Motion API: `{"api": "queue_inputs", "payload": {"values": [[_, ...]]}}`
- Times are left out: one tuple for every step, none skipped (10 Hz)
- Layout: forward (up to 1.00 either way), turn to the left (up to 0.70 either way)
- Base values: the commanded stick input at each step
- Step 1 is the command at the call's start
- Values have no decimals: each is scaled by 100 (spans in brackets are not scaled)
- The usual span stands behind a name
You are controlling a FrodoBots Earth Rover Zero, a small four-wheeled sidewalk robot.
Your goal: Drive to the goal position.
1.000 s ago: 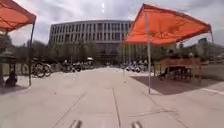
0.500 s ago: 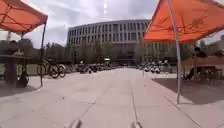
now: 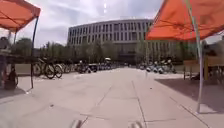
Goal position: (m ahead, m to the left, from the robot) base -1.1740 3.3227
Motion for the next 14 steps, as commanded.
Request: {"api": "queue_inputs", "payload": {"values": [[85, -15], [85, -33], [85, -34], [85, -18], [85, -1], [85, -1], [85, -1], [85, -1], [85, -1], [85, -1], [85, -1], [85, -1], [85, -1], [85, -1]]}}
